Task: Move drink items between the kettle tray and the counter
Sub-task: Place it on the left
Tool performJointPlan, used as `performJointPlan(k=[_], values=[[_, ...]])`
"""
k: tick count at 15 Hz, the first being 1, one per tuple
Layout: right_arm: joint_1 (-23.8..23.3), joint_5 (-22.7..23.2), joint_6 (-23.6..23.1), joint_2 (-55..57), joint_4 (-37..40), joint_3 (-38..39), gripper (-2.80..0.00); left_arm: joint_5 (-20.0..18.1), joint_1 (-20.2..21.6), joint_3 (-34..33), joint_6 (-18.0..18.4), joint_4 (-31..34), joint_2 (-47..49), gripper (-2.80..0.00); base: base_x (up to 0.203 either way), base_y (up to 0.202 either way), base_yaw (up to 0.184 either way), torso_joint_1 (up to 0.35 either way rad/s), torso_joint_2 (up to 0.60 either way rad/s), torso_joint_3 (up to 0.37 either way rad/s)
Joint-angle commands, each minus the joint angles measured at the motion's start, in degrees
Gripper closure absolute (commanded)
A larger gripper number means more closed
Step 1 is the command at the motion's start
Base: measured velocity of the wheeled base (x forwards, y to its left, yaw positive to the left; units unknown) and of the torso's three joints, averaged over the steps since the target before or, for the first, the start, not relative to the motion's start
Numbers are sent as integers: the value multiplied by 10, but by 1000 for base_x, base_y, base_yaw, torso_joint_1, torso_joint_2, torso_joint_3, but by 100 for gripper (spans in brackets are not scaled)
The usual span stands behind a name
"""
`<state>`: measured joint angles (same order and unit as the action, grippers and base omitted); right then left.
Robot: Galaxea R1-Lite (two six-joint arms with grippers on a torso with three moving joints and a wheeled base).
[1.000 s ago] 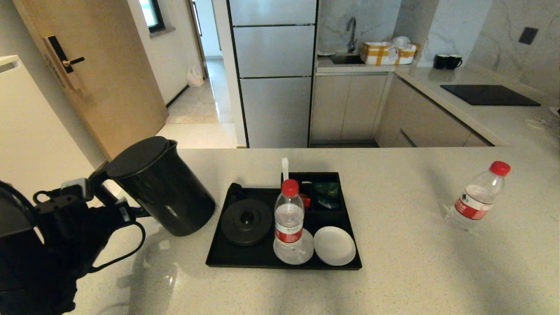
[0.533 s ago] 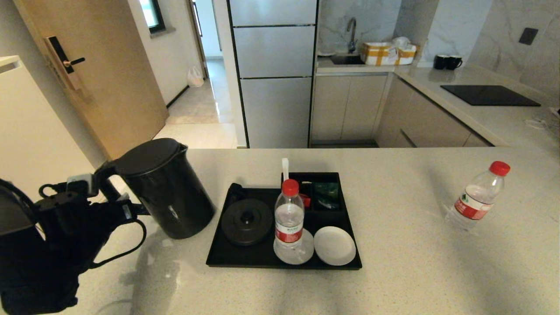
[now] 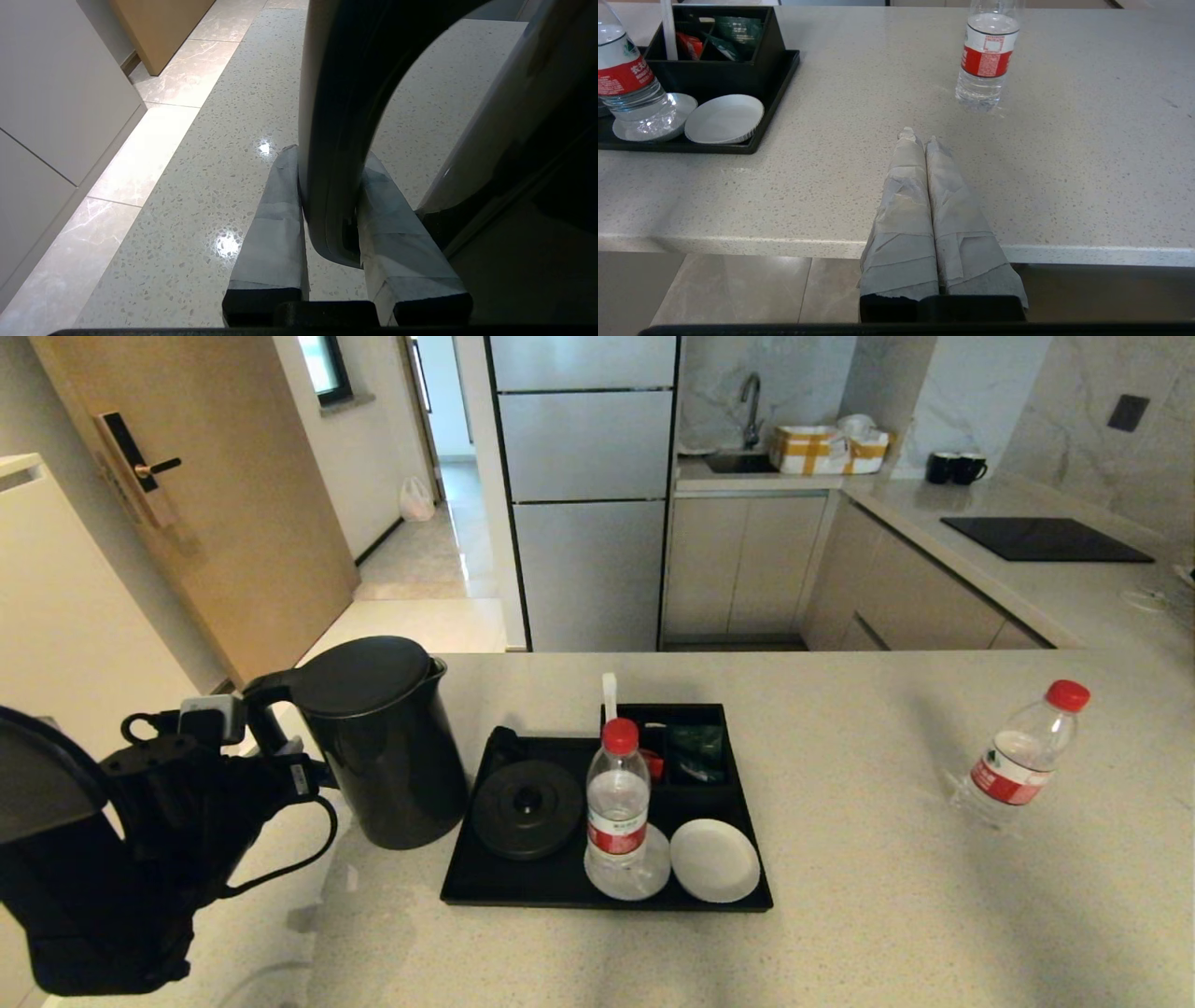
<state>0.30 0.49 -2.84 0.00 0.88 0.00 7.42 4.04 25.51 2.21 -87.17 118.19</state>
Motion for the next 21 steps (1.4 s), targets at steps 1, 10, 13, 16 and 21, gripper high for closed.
performJointPlan(k=[1,10,13,16,21], values=[[0,0,-1,-1,0,0,0,12,-8,-2,0,-5,1,0,0,0,0,0,0,0],[0,0,-1,-1,0,0,0,51,-22,-6,12,-5,3,-280,0,0,0,0,0,0],[0,0,-1,-1,1,0,0,51,-25,-6,12,-5,1,-280,0,0,0,0,0,0],[0,0,-1,-1,0,0,0,51,-26,-7,11,-5,-2,-280,0,0,0,0,0,0],[0,0,-1,-1,0,0,0,52,-26,-34,8,-5,-15,-280,0,0,0,0,0,0]])
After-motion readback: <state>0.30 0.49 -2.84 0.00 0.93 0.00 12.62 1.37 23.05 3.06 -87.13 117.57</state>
